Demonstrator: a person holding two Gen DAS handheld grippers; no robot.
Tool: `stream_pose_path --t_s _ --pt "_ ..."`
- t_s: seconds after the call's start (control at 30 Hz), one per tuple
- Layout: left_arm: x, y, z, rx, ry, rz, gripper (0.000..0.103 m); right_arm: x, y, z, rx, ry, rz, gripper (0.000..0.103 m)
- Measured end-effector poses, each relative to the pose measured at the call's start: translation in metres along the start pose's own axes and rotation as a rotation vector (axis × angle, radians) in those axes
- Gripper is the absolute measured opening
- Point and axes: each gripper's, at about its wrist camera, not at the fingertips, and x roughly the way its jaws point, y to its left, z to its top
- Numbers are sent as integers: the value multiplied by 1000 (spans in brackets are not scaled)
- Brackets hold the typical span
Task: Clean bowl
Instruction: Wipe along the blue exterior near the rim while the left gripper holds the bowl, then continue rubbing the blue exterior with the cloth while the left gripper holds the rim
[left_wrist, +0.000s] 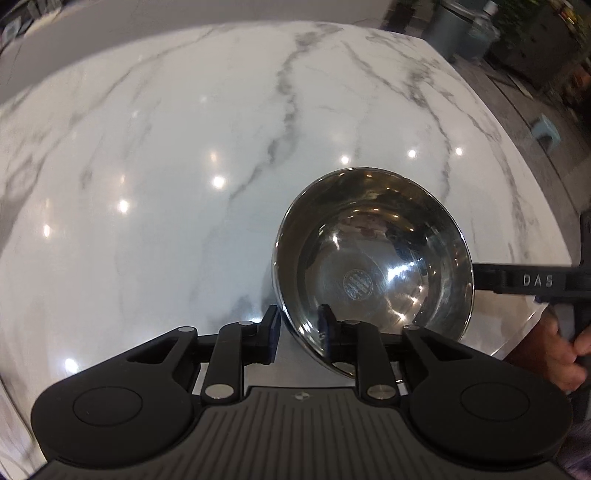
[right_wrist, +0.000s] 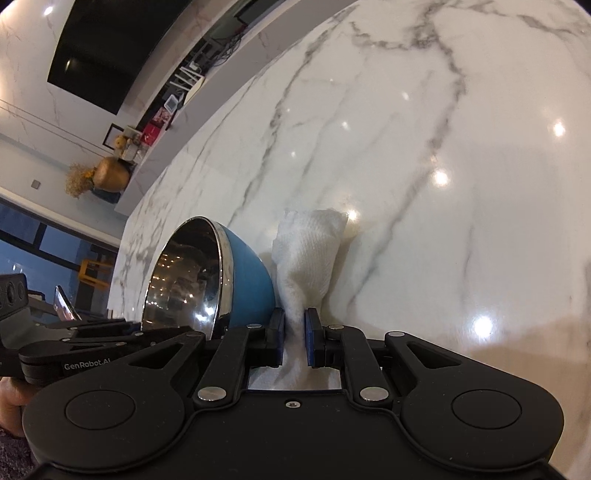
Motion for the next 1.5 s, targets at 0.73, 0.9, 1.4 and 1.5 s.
stream_pose_path --t_s 0.73,0.9,1.4,1.5 --pt "2 -9 -1 42 5 52 19 -11 6 12 -12 -19 29 11" --pt "3 -7 -1 33 4 53 19 -19 13 28 -33 -52 42 11" --pt "6 1 -5 -62 24 35 28 15 3 10 17 18 24 11" --pt "5 -1 -7 -54 19 34 28 17 4 12 17 20 25 11"
